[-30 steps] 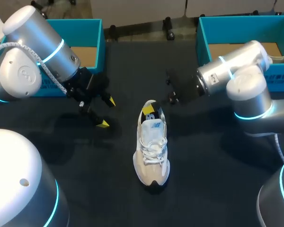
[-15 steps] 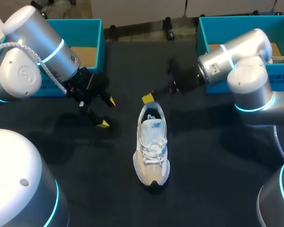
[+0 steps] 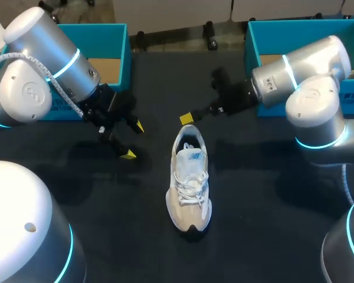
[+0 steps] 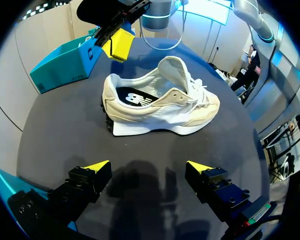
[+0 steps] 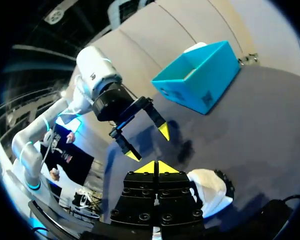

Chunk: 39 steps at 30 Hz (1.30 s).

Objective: Take the shoe out of the shoebox, open the shoe tongue, remove and reinsert the insole, then place the shoe into the shoebox

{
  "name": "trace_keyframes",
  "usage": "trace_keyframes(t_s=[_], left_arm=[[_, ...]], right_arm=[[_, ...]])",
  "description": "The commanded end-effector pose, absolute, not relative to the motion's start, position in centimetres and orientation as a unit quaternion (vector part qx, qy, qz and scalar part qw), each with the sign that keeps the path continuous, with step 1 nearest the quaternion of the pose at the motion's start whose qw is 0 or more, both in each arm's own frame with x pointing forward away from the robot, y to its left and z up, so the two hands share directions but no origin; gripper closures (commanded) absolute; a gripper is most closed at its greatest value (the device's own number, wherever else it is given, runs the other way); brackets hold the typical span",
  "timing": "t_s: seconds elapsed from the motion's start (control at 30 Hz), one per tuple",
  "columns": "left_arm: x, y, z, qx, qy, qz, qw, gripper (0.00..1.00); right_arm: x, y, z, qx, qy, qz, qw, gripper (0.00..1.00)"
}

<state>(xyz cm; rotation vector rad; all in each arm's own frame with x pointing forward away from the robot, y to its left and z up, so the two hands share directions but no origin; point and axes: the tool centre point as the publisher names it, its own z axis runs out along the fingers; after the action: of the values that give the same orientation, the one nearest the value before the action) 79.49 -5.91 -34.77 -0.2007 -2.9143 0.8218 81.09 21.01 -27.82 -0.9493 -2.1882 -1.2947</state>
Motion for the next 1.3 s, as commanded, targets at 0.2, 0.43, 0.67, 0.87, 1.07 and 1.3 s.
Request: trace_keyframes(t_s=[0.2,0.43,0.67,0.87,1.07,1.3], left_arm=[[79.4,-5.9,-34.8,-0.066,-0.959,0.27,0.052,0.0],[79.4,-5.9,-34.7,-0.066,-0.959,0.269,0.052,0.0],[80.6,-5.4,-33.0,-0.026,-0.967,0.237,0.095,0.0],[81.4,-4.9,-31.5,0.006,-0.97,0.217,0.11,0.0],[81.7,-4.5,-29.8,0.014,-0.972,0.211,0.107,0.0],[81.2,-3.6,-27.5,0.002,-0.972,0.213,0.094,0.0]], right_arm=[[80.1,20.6,-26.4,-0.367,-0.796,-0.448,0.176,1.0],[80.1,20.6,-26.4,-0.367,-0.796,-0.448,0.176,1.0],[80.4,20.4,-26.9,-0.435,-0.784,-0.414,0.157,1.0],[80.0,20.0,-26.9,-0.491,-0.775,-0.375,0.136,1.0],[79.4,19.9,-27.1,-0.527,-0.765,-0.347,0.126,1.0],[78.2,19.9,-27.6,-0.563,-0.752,-0.324,0.114,1.0]])
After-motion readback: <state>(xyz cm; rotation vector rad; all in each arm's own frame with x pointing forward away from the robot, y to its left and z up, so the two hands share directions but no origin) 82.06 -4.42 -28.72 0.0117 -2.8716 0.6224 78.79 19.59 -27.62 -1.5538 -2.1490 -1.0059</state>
